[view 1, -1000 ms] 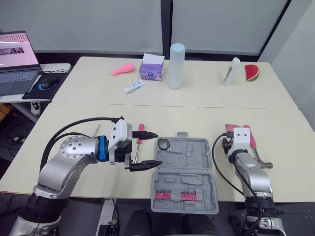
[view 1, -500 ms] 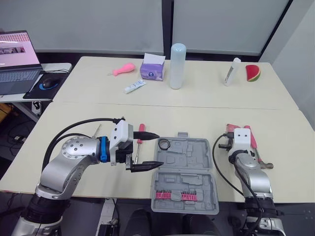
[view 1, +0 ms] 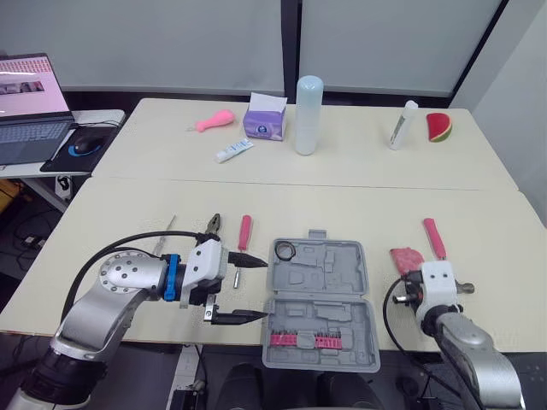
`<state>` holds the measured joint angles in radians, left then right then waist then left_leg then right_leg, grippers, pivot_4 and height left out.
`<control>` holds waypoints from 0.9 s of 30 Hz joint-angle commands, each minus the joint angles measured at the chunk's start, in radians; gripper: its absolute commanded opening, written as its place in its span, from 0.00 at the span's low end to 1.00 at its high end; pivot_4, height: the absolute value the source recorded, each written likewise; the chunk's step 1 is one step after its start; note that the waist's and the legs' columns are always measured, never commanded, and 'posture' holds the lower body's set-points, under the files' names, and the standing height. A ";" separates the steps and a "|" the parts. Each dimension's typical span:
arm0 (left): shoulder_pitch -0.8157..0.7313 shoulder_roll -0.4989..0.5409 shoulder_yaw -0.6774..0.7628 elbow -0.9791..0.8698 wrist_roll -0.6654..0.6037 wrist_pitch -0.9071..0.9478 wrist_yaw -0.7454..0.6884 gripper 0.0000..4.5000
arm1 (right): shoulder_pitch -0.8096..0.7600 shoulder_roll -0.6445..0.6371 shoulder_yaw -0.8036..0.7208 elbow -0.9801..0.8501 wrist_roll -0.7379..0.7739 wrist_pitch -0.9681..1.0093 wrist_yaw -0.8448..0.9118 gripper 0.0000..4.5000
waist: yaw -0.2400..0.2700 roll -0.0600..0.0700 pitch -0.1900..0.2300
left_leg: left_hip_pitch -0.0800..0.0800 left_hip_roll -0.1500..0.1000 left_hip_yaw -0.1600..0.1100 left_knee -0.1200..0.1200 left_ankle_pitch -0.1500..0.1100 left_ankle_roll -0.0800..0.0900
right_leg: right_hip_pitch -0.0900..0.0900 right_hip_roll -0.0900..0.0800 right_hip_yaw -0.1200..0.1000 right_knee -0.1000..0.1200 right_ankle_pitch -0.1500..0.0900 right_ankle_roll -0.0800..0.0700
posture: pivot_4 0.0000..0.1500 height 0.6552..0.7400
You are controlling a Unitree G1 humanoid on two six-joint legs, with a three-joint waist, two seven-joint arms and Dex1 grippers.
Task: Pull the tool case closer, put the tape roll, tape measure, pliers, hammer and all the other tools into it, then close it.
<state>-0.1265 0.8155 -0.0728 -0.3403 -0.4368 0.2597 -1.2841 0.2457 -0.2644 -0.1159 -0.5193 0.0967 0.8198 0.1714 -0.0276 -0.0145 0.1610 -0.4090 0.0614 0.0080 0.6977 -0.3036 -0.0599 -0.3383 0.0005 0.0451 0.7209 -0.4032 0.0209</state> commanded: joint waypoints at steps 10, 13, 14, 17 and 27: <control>-0.036 0.024 -0.033 -0.053 -0.018 0.031 -0.045 1.00 | 0.279 -0.040 0.104 -0.228 0.021 0.060 0.046 0.00 | 0.000 0.000 0.000 | 0.000 0.000 -0.001 0.000 0.000 0.001 | 0.001 0.001 0.000 -0.001 0.000 0.000 | 1.00 0.53; -0.046 0.022 -0.039 -0.065 -0.023 0.050 -0.037 1.00 | 0.323 -0.052 0.108 -0.254 0.028 0.068 0.060 0.00 | 0.000 0.000 0.000 | 0.000 0.000 -0.002 0.000 0.000 0.001 | 0.001 0.001 0.000 -0.002 0.000 0.000 | 1.00 0.53; -0.049 0.021 -0.041 -0.068 -0.024 0.055 -0.035 1.00 | 0.335 -0.055 0.109 -0.261 0.030 0.070 0.065 0.00 | 0.000 -0.001 0.000 | 0.000 0.000 -0.002 0.000 0.000 0.001 | 0.001 0.001 -0.001 -0.002 0.000 0.000 | 1.00 0.53; -0.056 0.016 -0.046 -0.076 -0.026 0.068 -0.027 1.00 | 0.363 -0.066 0.112 -0.280 0.037 0.077 0.072 0.00 | 0.000 -0.001 0.000 | 0.000 0.000 -0.002 0.000 0.000 0.001 | 0.002 0.001 -0.001 -0.002 0.000 0.000 | 1.00 0.53; -0.061 0.008 -0.051 -0.094 -0.035 0.090 -0.006 1.00 | 0.397 -0.082 0.132 -0.308 0.056 0.093 0.078 0.00 | 0.000 -0.001 -0.001 | 0.000 0.000 -0.003 0.000 0.000 0.001 | 0.002 0.003 0.000 -0.002 0.000 0.000 | 1.00 0.53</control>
<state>-0.1770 0.8271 -0.1232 -0.3966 -0.4583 0.3470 -1.2958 0.6184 -0.3423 -0.0022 -0.8164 0.1383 0.8959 0.2389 -0.0273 -0.0155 0.1604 -0.4090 0.0613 0.0052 0.6976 -0.3040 -0.0591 -0.3364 0.0031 0.0448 0.7190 -0.4032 0.0210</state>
